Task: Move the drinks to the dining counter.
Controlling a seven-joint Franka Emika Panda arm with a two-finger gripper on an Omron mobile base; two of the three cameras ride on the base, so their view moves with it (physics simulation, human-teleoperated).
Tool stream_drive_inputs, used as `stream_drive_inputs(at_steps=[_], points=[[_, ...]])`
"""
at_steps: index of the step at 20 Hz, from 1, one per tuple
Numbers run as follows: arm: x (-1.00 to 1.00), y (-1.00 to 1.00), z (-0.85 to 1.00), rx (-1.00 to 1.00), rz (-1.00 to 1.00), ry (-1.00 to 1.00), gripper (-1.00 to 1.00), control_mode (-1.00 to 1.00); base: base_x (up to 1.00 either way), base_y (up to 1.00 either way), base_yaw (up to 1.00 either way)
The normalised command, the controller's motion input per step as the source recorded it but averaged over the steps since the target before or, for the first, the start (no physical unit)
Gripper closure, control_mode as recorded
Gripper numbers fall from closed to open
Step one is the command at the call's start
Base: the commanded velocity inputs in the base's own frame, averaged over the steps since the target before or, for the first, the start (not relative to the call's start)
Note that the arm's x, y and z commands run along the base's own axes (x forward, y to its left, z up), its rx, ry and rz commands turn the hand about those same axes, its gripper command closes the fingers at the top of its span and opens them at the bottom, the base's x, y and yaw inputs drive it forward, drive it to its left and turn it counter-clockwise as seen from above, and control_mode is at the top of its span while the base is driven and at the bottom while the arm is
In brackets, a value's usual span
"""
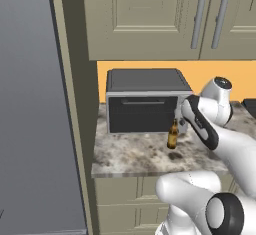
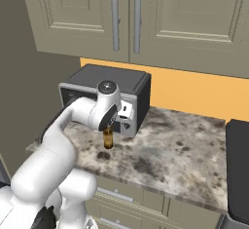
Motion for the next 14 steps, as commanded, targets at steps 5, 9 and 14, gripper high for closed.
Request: stream_drive_inputs(at_steps=[5,9,14], points=[[0.28,0.00,-0.16,0.00,-0.02,0.00,-1.00,-1.00,0.00,0.00,0.00],[0.19,0.00,-0.14,0.00,0.00,0.03,-1.00,-1.00,0.00,0.00,0.00],[0.05,0.05,-0.06,0.00,0.00,0.11,-1.00,-1.00,0.00,0.00,0.00]])
